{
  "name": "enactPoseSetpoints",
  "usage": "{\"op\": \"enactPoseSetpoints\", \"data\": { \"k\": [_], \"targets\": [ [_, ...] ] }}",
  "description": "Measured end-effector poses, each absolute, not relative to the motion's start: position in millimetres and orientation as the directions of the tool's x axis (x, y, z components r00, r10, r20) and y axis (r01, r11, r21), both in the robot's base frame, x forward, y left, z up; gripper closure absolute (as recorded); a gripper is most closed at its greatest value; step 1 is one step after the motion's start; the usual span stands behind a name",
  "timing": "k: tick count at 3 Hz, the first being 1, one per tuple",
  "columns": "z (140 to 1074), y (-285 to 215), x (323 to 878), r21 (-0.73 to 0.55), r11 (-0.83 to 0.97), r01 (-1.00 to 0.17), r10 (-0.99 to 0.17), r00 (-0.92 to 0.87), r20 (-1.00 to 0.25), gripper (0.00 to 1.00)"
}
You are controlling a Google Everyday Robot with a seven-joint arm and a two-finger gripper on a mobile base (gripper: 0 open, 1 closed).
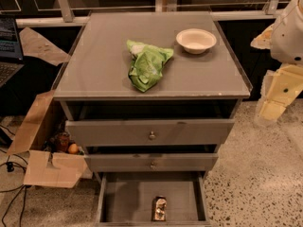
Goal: Pick orange can from bottom drawer and place on counter
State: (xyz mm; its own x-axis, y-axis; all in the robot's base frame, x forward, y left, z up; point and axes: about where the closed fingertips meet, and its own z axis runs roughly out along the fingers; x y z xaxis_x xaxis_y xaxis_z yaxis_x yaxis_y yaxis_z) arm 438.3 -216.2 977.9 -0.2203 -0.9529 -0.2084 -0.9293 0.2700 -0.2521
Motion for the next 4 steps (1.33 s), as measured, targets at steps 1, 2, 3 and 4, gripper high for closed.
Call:
{"op": "enactPoseSetpoints", "data": {
  "k": [1,2,3,4],
  "targets": [
    [977.9,-216.2,438.3,-0.252,0.270,-0.929,-0.953,-0.220,-0.208,0.00],
    [979.2,-215.5,439.9,-0.271,0.301,-0.914,-0.940,-0.238,-0.243,0.00],
    [968.7,-208.7,426.1,-0.262,0.431,-0.863,-0.874,-0.328,-0.358,0.00],
    [945.4,-203.9,417.1,-0.181,0.620,-0.763,-0.724,-0.468,-0.506,0.00]
  ]
}}
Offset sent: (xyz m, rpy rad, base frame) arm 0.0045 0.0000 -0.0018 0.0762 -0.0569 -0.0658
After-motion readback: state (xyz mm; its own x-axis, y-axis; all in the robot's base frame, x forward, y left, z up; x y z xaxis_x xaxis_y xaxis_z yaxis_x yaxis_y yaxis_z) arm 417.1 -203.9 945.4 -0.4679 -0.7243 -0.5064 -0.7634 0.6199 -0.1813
